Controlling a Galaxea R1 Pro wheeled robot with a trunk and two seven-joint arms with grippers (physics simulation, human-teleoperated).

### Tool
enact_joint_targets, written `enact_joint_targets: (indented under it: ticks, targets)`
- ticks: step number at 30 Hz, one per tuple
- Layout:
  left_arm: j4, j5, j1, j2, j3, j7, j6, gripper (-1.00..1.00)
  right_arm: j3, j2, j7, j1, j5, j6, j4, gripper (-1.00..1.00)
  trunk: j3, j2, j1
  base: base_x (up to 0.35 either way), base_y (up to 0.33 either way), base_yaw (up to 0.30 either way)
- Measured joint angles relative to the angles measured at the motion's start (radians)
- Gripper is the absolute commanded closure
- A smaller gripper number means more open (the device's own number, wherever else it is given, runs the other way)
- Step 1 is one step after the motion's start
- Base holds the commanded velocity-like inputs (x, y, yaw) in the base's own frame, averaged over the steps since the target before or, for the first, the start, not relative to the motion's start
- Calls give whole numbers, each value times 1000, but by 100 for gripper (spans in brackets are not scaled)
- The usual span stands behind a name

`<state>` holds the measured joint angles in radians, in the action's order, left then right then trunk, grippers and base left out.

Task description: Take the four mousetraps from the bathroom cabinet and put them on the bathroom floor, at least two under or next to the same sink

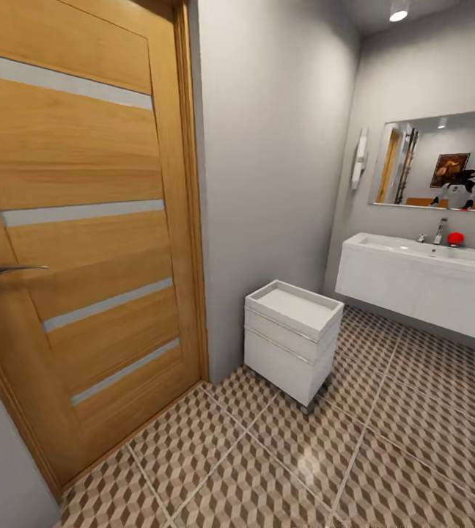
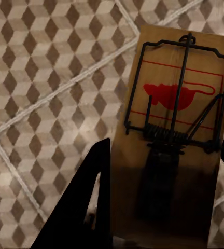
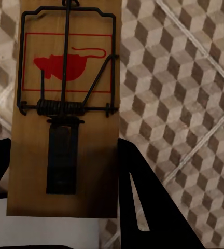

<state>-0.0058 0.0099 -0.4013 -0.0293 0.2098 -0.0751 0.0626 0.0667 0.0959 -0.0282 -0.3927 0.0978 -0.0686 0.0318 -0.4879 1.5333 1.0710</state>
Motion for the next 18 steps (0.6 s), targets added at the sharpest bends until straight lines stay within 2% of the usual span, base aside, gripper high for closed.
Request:
enact_joint_targets:
  ticks: [2,7,18]
  targets:
    - [1,-1,0,34,-1,2,0,100,0,0,0,0,0,0,0,100,0,0,0,0,0,-298]
    - [-1,-3,0,66,-1,1,1,100,0,1,0,0,0,1,0,100,0,0,0,0,0,-298]
    - [0,7,0,68,0,-2,1,100,1,1,0,0,0,1,0,100,0,0,0,0,0,-298]
